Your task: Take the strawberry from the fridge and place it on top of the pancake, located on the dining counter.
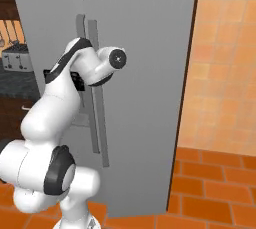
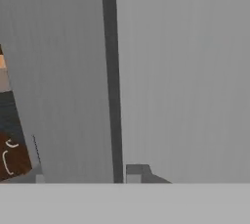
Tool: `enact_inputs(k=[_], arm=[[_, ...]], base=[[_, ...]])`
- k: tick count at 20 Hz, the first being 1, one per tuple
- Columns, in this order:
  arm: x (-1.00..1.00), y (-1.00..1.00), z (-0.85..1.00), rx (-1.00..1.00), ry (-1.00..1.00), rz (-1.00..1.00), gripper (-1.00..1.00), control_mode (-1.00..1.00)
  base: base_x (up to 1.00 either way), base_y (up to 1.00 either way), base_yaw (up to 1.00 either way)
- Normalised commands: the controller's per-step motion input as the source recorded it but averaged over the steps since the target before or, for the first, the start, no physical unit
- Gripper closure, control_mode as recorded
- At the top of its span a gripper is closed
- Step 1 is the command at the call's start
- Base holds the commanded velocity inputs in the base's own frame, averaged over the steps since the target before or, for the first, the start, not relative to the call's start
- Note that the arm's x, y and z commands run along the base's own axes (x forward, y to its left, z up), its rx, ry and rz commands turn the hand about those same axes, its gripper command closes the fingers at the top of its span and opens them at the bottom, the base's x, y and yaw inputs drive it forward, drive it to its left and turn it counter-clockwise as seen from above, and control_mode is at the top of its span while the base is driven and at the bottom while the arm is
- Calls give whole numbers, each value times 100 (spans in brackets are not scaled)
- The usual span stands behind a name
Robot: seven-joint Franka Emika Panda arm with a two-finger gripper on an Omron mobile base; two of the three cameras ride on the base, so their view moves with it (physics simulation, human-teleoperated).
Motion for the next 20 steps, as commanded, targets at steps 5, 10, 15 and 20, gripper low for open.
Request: enact_inputs(k=[5,10,15,20], arm=[[-68,-100,0,0,0,14,100,-100],[-61,-100,0,0,0,13,100,-100],[-34,-49,-7,-3,0,7,-100,-100],[-19,-19,-3,-3,-5,0,-100,-100]], base=[[0,0,0],[0,0,0],[0,0,0],[0,0,0]])
